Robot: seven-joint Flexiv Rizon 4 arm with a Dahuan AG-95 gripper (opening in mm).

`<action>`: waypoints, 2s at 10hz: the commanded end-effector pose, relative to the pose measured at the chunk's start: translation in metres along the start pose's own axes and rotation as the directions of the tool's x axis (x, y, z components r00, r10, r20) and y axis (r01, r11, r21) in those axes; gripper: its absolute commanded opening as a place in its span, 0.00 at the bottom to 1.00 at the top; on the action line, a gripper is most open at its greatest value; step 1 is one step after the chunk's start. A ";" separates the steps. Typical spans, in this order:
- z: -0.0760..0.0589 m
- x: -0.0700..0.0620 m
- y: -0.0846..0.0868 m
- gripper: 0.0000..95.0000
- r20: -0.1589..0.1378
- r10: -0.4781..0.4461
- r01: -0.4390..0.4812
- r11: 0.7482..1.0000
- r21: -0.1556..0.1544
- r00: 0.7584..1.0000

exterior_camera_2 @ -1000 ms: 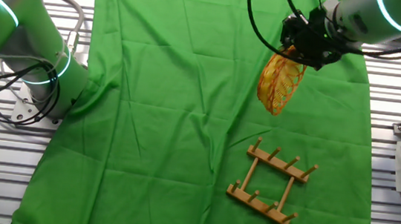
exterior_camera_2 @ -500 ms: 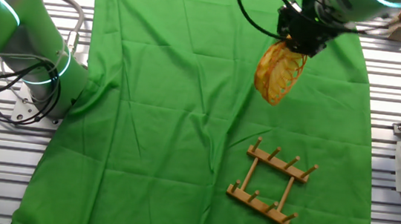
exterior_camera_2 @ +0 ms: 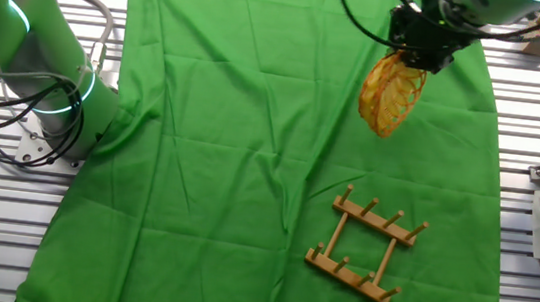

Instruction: Take the dish off the dish rack

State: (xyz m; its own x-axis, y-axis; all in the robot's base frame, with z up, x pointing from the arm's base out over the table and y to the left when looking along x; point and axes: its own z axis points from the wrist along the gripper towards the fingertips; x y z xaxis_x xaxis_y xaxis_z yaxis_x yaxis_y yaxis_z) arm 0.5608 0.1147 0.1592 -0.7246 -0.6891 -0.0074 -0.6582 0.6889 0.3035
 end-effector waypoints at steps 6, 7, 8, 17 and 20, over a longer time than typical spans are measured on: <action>0.030 -0.008 0.007 0.00 0.029 0.029 -0.030 0.999 0.040 0.999; 0.031 -0.010 0.006 0.00 0.029 0.030 -0.031 0.999 0.040 0.999; 0.033 -0.013 0.005 0.00 0.028 0.031 -0.032 0.999 0.040 0.999; 0.045 -0.018 0.001 0.00 0.051 0.066 -0.068 0.997 0.047 0.997; 0.045 -0.019 0.001 0.00 0.057 0.094 -0.097 0.994 0.046 0.994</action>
State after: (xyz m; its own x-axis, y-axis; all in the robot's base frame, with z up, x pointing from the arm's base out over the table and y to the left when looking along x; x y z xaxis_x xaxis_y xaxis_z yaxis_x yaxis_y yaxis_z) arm 0.5641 0.1387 0.1176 -0.7947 -0.6062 -0.0319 -0.5924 0.7630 0.2586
